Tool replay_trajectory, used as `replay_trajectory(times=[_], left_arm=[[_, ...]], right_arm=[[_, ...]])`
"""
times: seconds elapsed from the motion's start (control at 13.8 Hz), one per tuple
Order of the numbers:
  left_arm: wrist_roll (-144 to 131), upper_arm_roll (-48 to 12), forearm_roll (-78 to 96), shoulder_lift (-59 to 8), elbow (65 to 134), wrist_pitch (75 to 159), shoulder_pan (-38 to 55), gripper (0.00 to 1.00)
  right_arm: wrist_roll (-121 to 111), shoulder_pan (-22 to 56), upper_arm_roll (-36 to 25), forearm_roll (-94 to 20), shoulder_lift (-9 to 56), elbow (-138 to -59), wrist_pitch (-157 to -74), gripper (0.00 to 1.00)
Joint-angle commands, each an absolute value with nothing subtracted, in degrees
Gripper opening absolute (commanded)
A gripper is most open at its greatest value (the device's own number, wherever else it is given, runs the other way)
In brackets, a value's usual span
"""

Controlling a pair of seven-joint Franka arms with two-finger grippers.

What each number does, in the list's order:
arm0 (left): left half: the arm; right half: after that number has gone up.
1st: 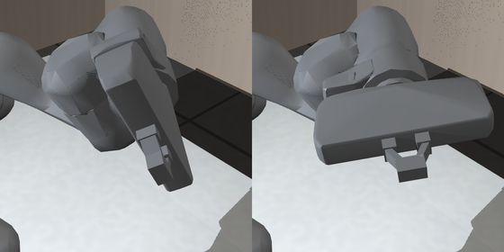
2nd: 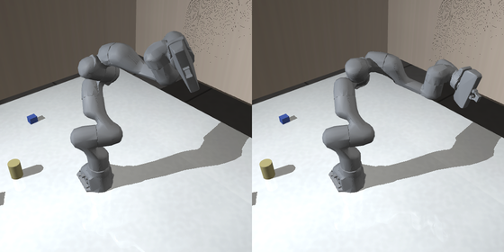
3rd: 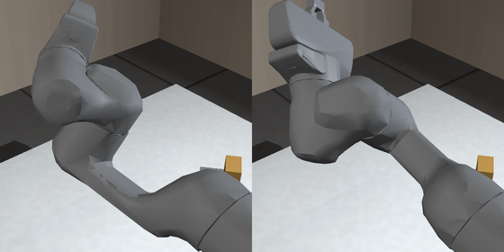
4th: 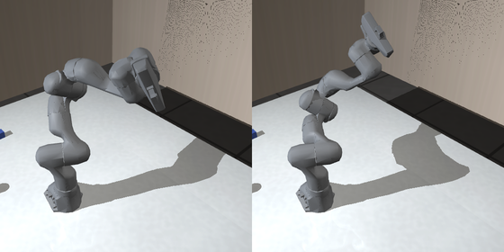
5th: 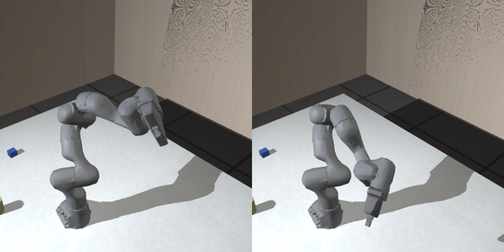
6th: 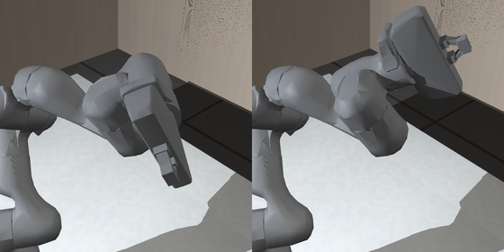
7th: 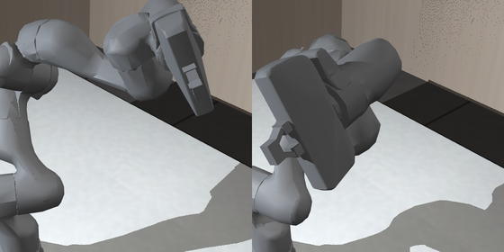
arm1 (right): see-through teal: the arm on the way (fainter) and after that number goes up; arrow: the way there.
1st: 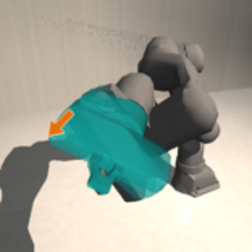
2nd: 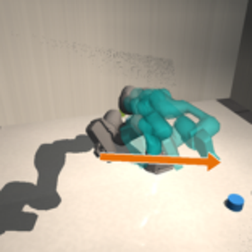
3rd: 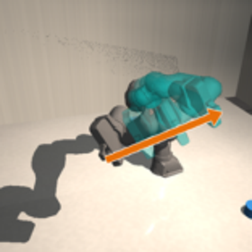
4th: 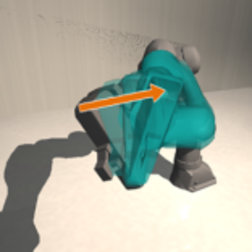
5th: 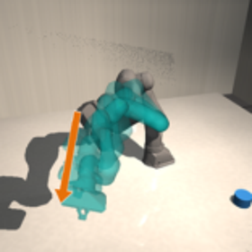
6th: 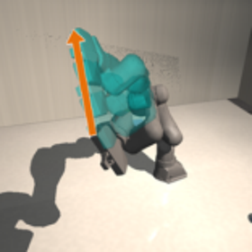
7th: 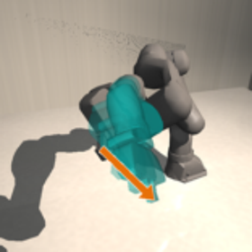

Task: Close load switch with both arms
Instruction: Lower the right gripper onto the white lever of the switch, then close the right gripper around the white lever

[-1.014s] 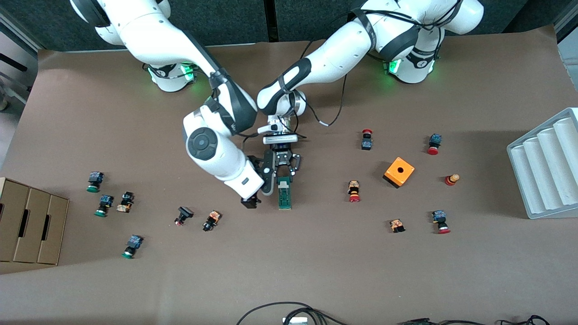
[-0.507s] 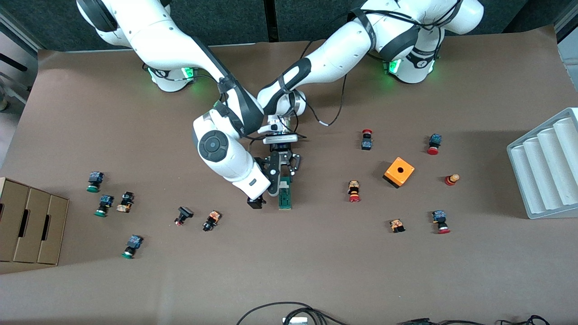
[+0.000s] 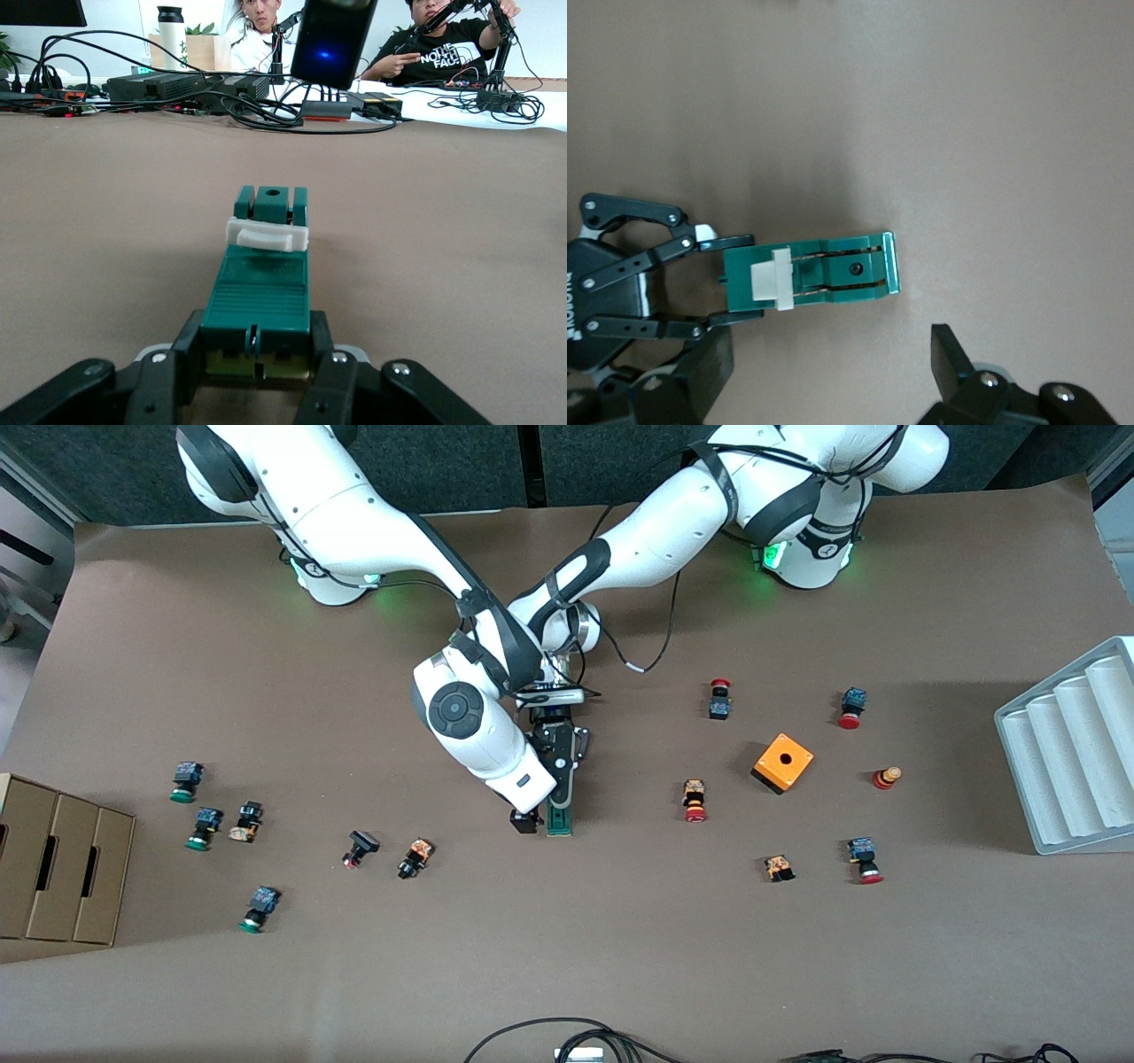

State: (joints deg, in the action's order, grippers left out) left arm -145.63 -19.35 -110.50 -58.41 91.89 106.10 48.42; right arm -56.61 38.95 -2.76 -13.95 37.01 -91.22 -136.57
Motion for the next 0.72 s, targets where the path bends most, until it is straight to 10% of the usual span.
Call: replay_trajectory(times=[0.0,0.65], left_arm=[[-147.7,-19.5,-110.2,-60.1,92.2,107.0,48.4,0.50],[-147.4,-19.5,-110.2,-60.1,92.3,107.1,48.4,0.51]], right_arm=[[-57.0,39.8,-3.5,-15.4,38.0,-91.1,-138.8,0.99],[-55.6,41.6,-3.6,-15.4,38.8,-93.4,-142.9,0.99]])
